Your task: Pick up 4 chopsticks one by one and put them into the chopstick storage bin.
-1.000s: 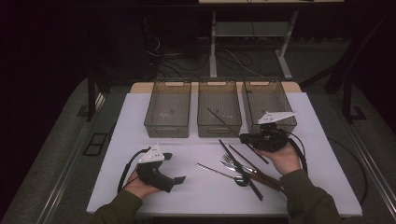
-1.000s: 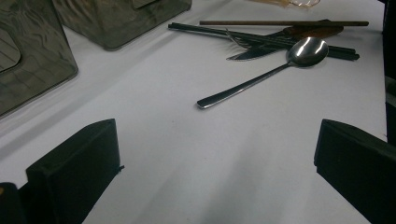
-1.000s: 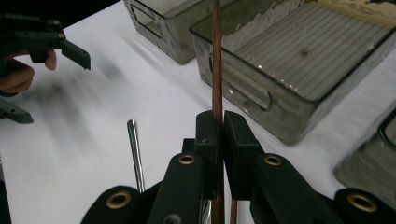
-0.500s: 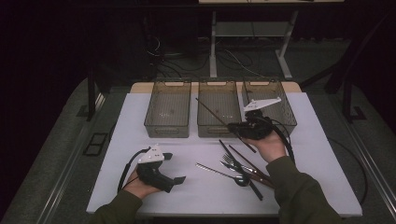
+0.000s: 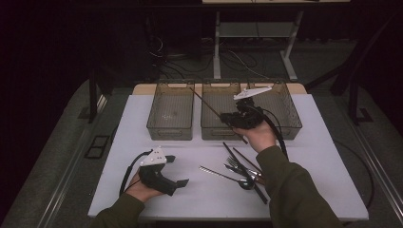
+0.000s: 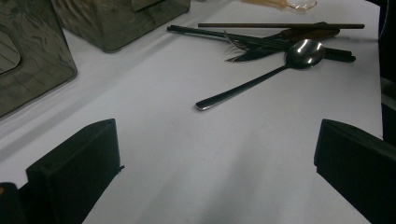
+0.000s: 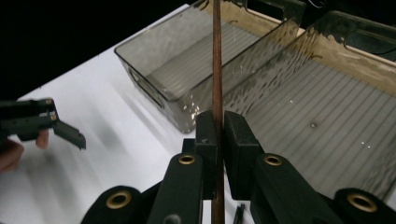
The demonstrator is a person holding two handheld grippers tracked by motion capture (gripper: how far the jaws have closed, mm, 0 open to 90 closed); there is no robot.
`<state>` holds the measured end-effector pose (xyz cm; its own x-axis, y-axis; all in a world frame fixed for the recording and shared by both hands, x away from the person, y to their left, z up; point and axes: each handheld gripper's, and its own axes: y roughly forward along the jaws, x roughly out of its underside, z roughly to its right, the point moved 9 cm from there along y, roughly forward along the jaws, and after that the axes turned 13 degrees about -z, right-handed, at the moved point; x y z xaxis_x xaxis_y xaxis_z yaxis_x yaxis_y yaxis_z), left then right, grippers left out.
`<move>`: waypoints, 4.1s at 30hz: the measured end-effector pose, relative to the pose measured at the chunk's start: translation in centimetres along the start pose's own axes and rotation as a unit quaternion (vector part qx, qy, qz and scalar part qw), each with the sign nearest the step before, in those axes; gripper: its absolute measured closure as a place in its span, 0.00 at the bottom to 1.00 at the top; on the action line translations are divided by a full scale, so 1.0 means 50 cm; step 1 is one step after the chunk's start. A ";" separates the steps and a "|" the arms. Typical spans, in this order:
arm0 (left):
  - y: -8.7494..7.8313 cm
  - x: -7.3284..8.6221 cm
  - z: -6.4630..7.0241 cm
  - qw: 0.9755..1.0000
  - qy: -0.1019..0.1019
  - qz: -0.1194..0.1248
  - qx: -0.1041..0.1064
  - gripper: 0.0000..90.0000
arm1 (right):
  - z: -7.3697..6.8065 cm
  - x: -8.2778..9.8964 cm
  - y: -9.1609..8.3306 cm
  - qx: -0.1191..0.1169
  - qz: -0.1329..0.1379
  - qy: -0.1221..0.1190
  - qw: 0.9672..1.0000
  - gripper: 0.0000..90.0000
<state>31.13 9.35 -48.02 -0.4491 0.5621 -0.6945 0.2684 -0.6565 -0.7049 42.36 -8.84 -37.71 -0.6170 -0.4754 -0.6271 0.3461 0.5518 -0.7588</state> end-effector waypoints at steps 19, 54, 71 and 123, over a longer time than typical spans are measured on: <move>0.000 -0.002 0.003 1.000 0.001 0.003 0.005 0.00 | -0.016 -0.106 0.053 0.011 0.005 0.002 1.000 0.94; 0.002 -0.006 0.014 1.000 0.015 0.002 0.010 0.00 | -0.035 -0.230 0.244 0.044 0.015 0.021 0.999 0.94; 0.002 -0.006 0.012 1.000 0.020 -0.002 0.011 0.00 | -0.053 -0.238 0.329 0.036 0.000 0.035 0.999 0.94; 0.008 -0.003 0.007 1.000 0.016 0.000 0.010 0.00 | -0.011 -0.088 0.104 -0.019 -0.026 -0.038 0.999 0.36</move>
<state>31.02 8.83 -48.14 -0.4212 0.5783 -0.6987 0.2514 -0.6657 -0.7026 46.50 -3.50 -38.78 -0.5773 -0.5534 -0.6004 0.2882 0.5499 -0.7840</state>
